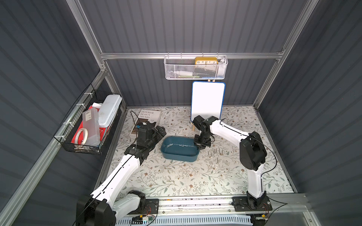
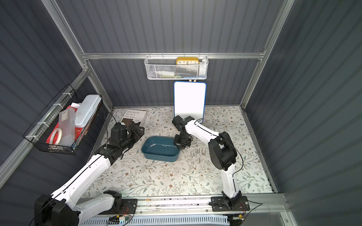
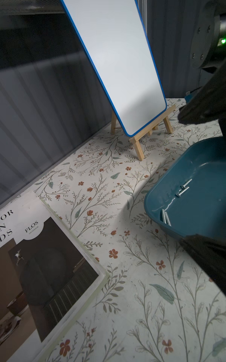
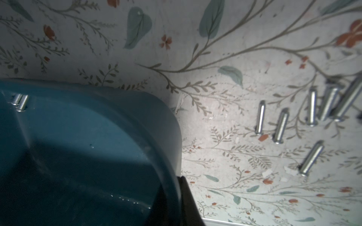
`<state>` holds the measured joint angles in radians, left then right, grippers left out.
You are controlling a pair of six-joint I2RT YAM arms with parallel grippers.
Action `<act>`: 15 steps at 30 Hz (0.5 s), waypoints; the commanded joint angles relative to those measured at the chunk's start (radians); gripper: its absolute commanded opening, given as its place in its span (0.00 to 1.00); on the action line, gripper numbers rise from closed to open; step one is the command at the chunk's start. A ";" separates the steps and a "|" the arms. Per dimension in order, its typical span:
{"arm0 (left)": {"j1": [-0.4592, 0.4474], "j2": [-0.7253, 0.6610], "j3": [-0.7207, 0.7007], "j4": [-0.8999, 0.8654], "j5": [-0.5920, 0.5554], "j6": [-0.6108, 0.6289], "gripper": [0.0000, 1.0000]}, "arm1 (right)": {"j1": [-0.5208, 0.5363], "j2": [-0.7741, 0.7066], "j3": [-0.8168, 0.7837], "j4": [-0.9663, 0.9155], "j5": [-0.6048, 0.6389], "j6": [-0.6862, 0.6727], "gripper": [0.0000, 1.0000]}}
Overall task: Take out the screws from the storage box
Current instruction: Adjust the storage box at the center of the board.
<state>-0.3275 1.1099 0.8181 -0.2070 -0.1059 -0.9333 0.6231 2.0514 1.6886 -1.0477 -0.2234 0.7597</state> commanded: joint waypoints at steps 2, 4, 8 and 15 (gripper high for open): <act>0.002 0.001 -0.033 0.027 0.020 -0.010 0.91 | -0.005 0.037 0.008 0.016 0.058 -0.063 0.00; 0.002 0.003 -0.043 0.032 0.024 -0.016 0.91 | -0.004 0.049 0.001 0.018 0.072 -0.069 0.00; 0.002 0.004 -0.060 0.045 0.038 -0.021 0.92 | -0.004 0.044 -0.026 0.050 0.102 -0.061 0.00; 0.002 0.009 -0.102 0.066 0.061 -0.038 0.91 | -0.005 0.030 -0.031 0.070 0.177 -0.086 0.11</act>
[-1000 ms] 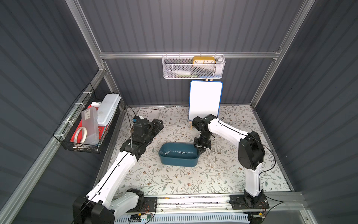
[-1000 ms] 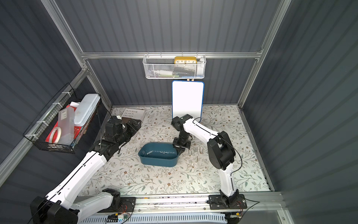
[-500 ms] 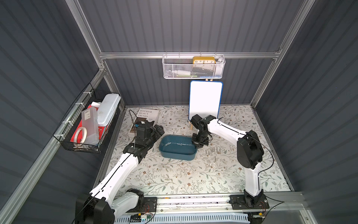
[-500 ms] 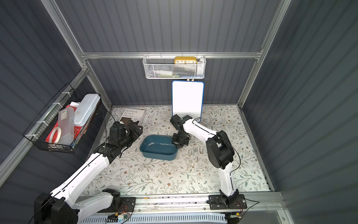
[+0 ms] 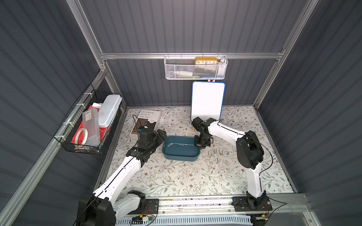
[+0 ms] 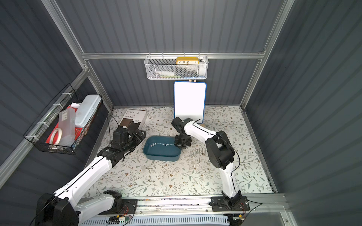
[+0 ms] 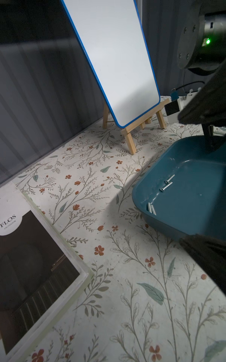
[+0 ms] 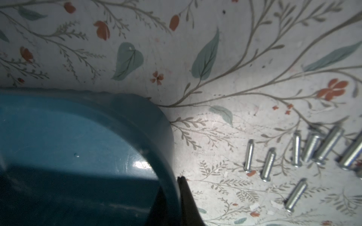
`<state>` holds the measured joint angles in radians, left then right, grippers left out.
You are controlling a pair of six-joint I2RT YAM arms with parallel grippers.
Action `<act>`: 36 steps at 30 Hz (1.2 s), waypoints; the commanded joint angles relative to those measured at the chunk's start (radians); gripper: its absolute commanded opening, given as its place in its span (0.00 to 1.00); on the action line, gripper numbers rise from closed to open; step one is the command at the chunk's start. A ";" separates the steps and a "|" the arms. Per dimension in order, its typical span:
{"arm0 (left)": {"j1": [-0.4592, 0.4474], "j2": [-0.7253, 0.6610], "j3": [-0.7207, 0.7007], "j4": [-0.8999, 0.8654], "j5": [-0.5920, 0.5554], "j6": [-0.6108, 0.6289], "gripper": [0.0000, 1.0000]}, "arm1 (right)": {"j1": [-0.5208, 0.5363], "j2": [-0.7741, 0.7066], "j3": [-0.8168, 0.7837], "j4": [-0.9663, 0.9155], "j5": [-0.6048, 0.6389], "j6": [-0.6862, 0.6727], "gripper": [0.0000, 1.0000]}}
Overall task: Take out the screws from the storage box
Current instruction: Adjust the storage box at the center of the board, then pick up the screw from the storage box.
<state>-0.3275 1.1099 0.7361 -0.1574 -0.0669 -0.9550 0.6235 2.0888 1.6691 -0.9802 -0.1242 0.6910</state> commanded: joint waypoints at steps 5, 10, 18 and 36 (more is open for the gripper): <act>0.002 0.018 -0.029 0.017 0.024 -0.020 0.91 | -0.007 0.000 0.018 -0.020 0.103 -0.068 0.18; 0.002 0.027 -0.044 0.024 0.019 -0.030 0.92 | -0.006 -0.009 0.067 -0.089 0.178 -0.122 0.29; 0.003 0.044 -0.060 0.049 0.027 -0.024 0.92 | 0.007 -0.139 0.089 -0.111 0.245 -0.200 0.38; 0.003 0.077 -0.075 0.087 0.036 -0.050 0.92 | 0.188 0.077 0.286 -0.043 0.121 -0.164 0.40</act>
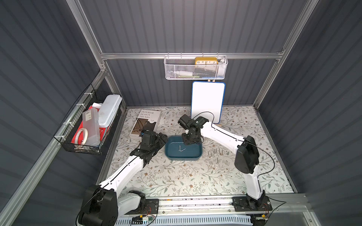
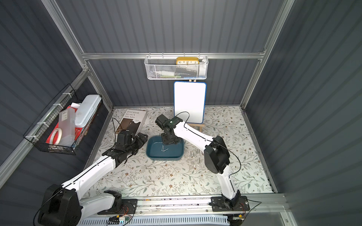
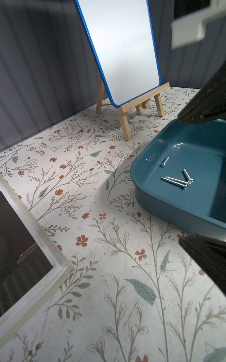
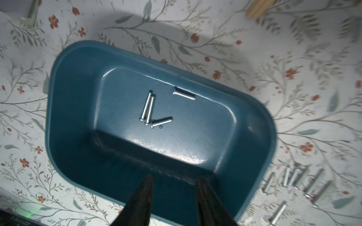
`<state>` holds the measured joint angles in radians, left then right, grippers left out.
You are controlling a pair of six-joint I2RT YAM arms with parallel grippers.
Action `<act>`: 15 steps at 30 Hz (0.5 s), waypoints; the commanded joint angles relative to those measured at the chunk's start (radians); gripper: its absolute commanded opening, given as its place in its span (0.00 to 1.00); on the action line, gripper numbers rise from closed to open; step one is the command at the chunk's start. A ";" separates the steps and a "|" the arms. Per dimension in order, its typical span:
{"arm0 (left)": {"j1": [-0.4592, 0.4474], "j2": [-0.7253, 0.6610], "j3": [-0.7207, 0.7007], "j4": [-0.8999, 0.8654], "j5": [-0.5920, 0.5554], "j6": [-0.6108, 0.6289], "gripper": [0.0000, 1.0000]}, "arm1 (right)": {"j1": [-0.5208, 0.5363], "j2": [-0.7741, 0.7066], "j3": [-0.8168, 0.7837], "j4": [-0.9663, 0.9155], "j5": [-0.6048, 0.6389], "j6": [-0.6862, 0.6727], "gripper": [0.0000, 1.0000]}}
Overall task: Take out the screws from the storage box
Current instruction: Pick up the screw from the storage box.
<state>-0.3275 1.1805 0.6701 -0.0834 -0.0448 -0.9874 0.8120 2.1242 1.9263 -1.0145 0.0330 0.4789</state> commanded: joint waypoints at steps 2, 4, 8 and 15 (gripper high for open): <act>0.002 0.003 -0.009 0.014 0.010 -0.025 0.92 | 0.004 0.074 0.041 0.007 -0.043 0.073 0.40; 0.002 -0.006 -0.013 0.011 0.006 -0.030 0.92 | 0.010 0.104 0.060 0.013 -0.047 0.092 0.40; 0.002 -0.010 -0.015 0.011 0.010 -0.031 0.92 | 0.018 0.152 0.091 0.027 -0.045 0.129 0.40; 0.002 -0.013 -0.017 0.012 0.004 -0.033 0.92 | 0.033 0.226 0.168 0.004 -0.034 0.157 0.34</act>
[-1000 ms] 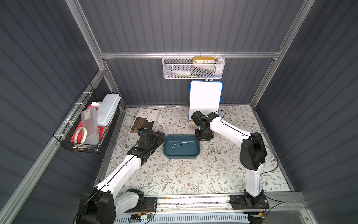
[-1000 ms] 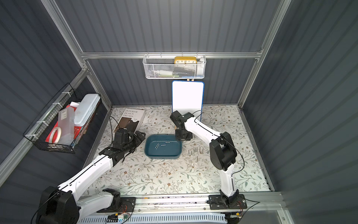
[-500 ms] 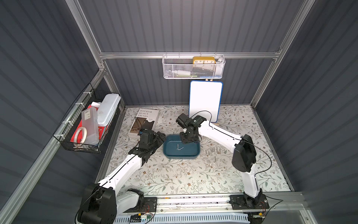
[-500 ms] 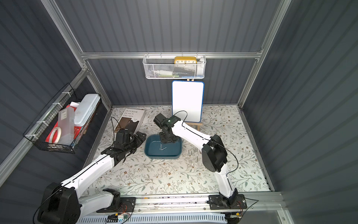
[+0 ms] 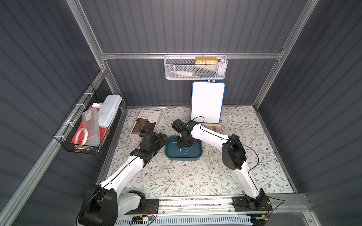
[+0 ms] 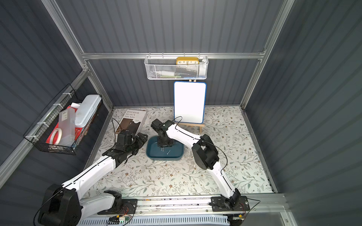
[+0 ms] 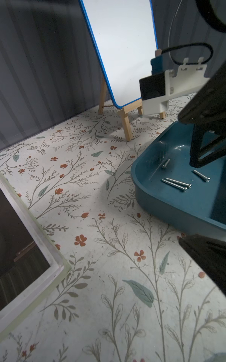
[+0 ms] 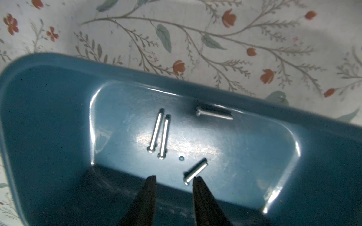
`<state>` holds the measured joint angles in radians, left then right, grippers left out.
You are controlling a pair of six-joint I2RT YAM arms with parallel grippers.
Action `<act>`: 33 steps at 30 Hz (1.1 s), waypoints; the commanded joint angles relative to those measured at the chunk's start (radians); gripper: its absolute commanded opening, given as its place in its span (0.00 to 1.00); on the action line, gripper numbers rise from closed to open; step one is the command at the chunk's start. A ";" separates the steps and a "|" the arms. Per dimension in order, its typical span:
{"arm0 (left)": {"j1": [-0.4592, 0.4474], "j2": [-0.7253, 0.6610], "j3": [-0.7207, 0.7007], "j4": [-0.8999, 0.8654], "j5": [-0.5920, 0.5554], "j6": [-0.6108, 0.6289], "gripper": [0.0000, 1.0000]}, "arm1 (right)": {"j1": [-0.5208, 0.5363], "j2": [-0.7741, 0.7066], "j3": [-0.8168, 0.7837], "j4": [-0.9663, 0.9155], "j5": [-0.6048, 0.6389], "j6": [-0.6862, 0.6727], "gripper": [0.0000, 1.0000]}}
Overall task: Take out the screws from the storage box
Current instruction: Pick up the screw from the storage box.
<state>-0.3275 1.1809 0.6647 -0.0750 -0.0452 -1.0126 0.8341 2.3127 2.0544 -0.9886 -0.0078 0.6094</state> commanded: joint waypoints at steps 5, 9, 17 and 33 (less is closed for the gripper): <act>0.003 -0.012 -0.008 0.001 0.004 -0.008 0.92 | 0.016 0.085 0.091 -0.051 0.021 0.032 0.31; 0.003 -0.018 -0.011 0.001 0.002 -0.008 0.92 | 0.020 0.112 0.116 -0.078 0.036 0.026 0.29; 0.002 -0.018 -0.017 0.002 0.000 -0.007 0.92 | 0.026 0.139 0.121 -0.091 0.039 0.024 0.27; 0.002 -0.025 -0.033 0.010 0.001 -0.018 0.92 | 0.030 0.230 0.198 -0.147 0.096 0.033 0.25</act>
<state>-0.3275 1.1732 0.6441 -0.0723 -0.0456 -1.0203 0.8581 2.5011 2.2353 -1.0817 0.0452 0.6323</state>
